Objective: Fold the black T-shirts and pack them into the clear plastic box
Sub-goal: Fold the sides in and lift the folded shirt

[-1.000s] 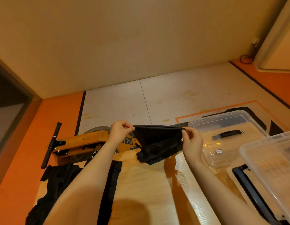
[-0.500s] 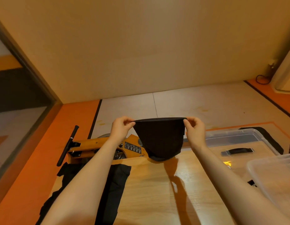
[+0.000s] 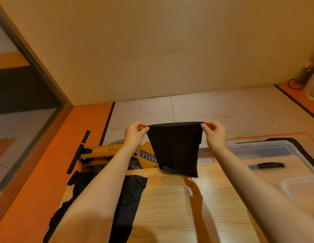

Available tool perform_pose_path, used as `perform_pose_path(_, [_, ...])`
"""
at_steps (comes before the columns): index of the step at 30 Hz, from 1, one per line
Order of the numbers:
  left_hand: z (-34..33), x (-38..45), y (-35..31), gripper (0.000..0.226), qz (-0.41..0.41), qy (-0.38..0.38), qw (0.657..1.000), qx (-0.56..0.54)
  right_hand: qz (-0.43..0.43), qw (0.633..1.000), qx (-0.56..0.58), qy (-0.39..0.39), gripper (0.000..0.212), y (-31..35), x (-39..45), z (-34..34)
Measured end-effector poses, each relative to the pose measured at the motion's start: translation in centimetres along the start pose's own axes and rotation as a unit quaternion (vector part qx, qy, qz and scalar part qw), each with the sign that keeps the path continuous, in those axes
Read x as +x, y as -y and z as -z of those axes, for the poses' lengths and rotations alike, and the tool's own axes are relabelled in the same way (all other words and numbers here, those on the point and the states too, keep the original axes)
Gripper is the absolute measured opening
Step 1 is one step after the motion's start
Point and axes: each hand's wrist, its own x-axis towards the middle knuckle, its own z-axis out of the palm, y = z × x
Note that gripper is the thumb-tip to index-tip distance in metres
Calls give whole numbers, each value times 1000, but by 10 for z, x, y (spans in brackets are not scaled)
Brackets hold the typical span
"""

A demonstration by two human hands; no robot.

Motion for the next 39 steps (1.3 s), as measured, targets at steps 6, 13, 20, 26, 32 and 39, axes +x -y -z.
perform_pose_path(6, [-1,10,-2,11,-2,1,1000,-15,8,1000,-6,-15,19,9,4,-2])
perform_pose_path(13, [-12,-31,18,10,24,61,997,-47,-27,999,-11,-29,19,-26,-38,16])
perform_pose_path(20, [-29,-108,64,7,93,130,987,-17,-86,994,-37,53,10,-88,-112,49])
perform_pose_path(26, [-42,-176,107,8,172,141,975,10,-140,982,-66,108,10,-133,-166,70])
perform_pose_path(32, [-55,-240,130,4,212,150,966,6,-179,971,-81,140,10,-166,-202,87])
perform_pose_path(39, [-66,-290,147,5,223,180,958,-5,-215,960,-101,149,7,-188,-234,103])
